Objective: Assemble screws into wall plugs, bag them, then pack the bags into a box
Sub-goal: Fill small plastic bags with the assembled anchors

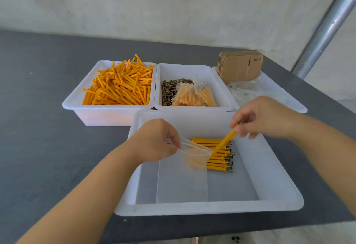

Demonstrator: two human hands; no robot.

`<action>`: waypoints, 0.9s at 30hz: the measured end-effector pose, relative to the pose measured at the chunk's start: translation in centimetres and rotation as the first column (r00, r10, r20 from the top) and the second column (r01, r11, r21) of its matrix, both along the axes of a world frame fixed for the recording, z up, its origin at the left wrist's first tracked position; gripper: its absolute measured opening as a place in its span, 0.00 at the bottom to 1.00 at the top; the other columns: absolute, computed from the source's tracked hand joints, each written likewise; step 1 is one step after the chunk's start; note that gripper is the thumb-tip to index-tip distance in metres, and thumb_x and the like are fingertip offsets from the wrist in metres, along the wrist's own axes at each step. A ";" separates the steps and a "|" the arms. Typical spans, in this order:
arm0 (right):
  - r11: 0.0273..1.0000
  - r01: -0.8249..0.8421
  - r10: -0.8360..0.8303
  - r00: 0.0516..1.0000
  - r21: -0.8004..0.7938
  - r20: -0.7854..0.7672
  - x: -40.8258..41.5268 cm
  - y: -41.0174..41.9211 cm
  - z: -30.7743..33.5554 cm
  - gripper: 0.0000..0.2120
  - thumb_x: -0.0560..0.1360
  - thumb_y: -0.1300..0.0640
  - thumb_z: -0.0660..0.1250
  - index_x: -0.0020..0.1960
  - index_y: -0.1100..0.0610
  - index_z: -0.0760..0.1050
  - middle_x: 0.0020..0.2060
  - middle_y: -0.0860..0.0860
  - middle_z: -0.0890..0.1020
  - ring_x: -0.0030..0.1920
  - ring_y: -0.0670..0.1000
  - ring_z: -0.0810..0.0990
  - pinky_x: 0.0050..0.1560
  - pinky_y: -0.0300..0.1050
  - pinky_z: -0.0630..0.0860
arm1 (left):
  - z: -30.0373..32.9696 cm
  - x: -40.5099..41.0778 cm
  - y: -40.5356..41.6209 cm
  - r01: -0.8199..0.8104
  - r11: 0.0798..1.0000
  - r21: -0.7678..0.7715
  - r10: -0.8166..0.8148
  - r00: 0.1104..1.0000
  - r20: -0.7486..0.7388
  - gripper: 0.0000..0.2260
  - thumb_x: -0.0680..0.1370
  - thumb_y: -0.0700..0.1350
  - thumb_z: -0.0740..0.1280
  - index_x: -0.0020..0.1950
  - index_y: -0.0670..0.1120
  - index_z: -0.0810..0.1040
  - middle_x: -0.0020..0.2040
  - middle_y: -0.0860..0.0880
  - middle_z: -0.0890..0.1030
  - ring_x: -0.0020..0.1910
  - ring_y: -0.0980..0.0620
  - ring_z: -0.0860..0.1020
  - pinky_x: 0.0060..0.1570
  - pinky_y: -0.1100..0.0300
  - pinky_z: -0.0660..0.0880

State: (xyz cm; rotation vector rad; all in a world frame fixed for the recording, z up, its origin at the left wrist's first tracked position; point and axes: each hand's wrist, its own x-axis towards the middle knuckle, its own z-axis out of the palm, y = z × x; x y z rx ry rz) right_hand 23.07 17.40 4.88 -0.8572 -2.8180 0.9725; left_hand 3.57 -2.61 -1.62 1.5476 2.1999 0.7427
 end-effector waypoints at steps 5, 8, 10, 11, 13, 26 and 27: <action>0.987 -0.009 -0.048 0.937 -0.162 -0.345 -1.1 1.2 3.1 0.07 0.72 0.65 0.74 0.45 0.55 0.85 0.37 0.55 0.86 0.39 0.50 0.86 0.37 0.37 0.81 | -0.1 0.1 -0.1 0.064 0.998 -0.007 -0.064 0.997 0.031 0.12 0.67 0.37 0.72 0.44 0.53 0.85 0.44 0.58 0.82 0.45 0.60 0.78 0.46 0.69 0.74; 0.980 -0.129 0.087 0.961 -0.149 -0.262 -2.7 0.4 3.3 0.05 0.73 0.65 0.74 0.45 0.56 0.84 0.38 0.55 0.86 0.39 0.50 0.85 0.38 0.39 0.81 | 0.0 0.0 0.0 0.065 0.997 0.031 -0.066 0.996 0.060 0.12 0.68 0.35 0.72 0.40 0.53 0.83 0.41 0.56 0.83 0.44 0.60 0.80 0.47 0.69 0.75; 0.976 -0.180 0.160 0.973 -0.121 -0.164 -3.7 -0.4 2.9 0.05 0.73 0.64 0.74 0.45 0.56 0.84 0.37 0.54 0.86 0.39 0.50 0.86 0.39 0.39 0.81 | -0.1 -0.1 0.0 0.062 0.995 0.077 -0.069 0.994 0.085 0.11 0.68 0.34 0.71 0.39 0.51 0.83 0.40 0.55 0.83 0.43 0.60 0.80 0.44 0.71 0.74; 0.974 -0.196 0.183 0.976 -0.112 -0.122 -4.2 -0.7 2.7 0.05 0.73 0.64 0.74 0.45 0.55 0.84 0.37 0.53 0.86 0.39 0.50 0.86 0.39 0.39 0.81 | -0.1 -0.1 0.0 0.061 0.993 0.098 -0.071 0.992 0.102 0.10 0.68 0.33 0.71 0.39 0.50 0.83 0.40 0.54 0.83 0.43 0.61 0.80 0.42 0.73 0.73; 0.972 -0.216 0.212 0.976 -0.090 -0.047 -5.1 -1.4 2.3 0.05 0.73 0.64 0.74 0.45 0.56 0.84 0.36 0.52 0.86 0.39 0.49 0.86 0.40 0.40 0.81 | -0.2 -0.1 -0.1 0.060 0.990 0.128 -0.078 0.986 0.148 0.09 0.69 0.32 0.71 0.40 0.46 0.84 0.40 0.53 0.84 0.41 0.62 0.80 0.37 0.75 0.70; 0.938 -0.344 0.333 0.925 0.031 0.185 -7.8 -3.8 1.2 0.05 0.77 0.57 0.69 0.47 0.52 0.84 0.35 0.43 0.85 0.30 0.41 0.80 0.32 0.37 0.77 | -0.2 -0.2 -0.1 -0.022 0.974 0.226 -0.038 0.965 0.258 0.07 0.71 0.33 0.70 0.40 0.44 0.84 0.36 0.53 0.84 0.38 0.61 0.81 0.40 0.68 0.75; 0.952 -0.303 0.293 0.944 0.042 0.151 -7.4 -3.1 1.0 0.04 0.76 0.59 0.70 0.46 0.53 0.83 0.37 0.45 0.86 0.30 0.41 0.80 0.31 0.37 0.77 | -0.2 -0.2 -0.1 -0.018 0.976 0.219 -0.036 0.970 0.240 0.08 0.71 0.32 0.70 0.40 0.44 0.84 0.36 0.54 0.84 0.37 0.63 0.80 0.39 0.70 0.74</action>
